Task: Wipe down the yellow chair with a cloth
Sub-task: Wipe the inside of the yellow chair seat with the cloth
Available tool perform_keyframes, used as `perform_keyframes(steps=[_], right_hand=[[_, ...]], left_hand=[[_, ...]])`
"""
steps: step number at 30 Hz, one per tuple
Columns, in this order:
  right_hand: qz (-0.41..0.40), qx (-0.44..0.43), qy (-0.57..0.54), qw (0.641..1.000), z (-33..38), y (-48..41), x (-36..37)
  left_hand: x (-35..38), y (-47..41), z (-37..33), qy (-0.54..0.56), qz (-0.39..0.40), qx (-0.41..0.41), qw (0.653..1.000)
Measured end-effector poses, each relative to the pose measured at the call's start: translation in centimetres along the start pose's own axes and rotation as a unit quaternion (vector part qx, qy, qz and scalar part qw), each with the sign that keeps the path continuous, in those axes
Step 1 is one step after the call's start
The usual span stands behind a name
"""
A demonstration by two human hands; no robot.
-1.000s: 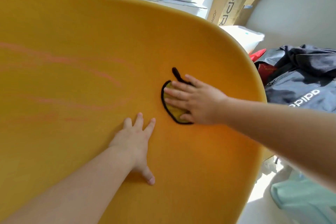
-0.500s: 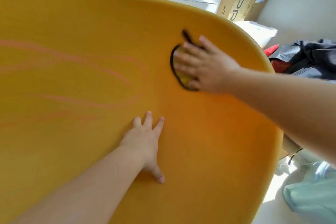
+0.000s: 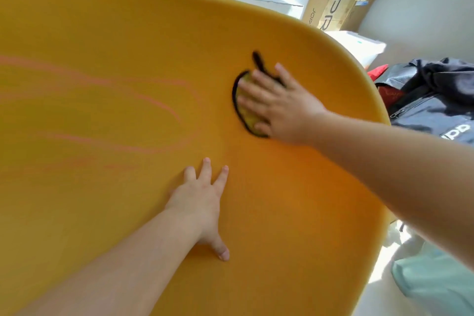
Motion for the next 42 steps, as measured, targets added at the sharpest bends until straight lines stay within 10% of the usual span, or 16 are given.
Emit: perform_keyframes(steps=[7,11,14,18,22,28,33,42], right_hand=[[-0.069,0.259,-0.088,0.959,0.5,-0.2,-0.3],[0.011,0.091,-0.162,0.983,9.5,-0.3,1.4],[0.008,-0.015,-0.044,0.999,3.3,0.5,0.7],[-0.007,0.147,0.080,0.986,-6.9,2.5,-1.0],[-0.074,0.293,-0.073,0.950,-0.6,1.1,-0.8],[-0.011,0.074,-0.132,0.988,5.8,-0.7,0.9],[-0.013,0.197,-0.029,0.980,-3.2,2.4,0.3],[0.049,0.168,-0.362,0.916,18.5,3.3,0.0]], left_hand=[[-0.3,-0.1,-0.2,0.012,0.002,-0.005,1.000],[-0.1,0.0,-0.1,0.009,0.001,-0.008,1.000],[0.1,0.2,0.1,0.009,0.002,-0.005,1.000],[0.0,0.1,-0.1,0.002,0.000,-0.001,1.000],[-0.1,0.2,-0.1,0.014,0.007,-0.008,1.000],[0.1,0.1,0.2,0.015,0.012,-0.016,1.000],[0.1,0.2,0.4,0.019,0.015,-0.022,0.999],[2.1,3.4,3.3,0.010,-0.020,-0.064,0.998]])
Point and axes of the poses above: each hand's wrist, its own y-axis away from the middle knuckle, its own x-axis out of the palm, z = x × y, the point moved 6 cm from there along -y, towards the middle knuckle, and after that the axes turned 15 degrees about -x, right-handed, at the moved point
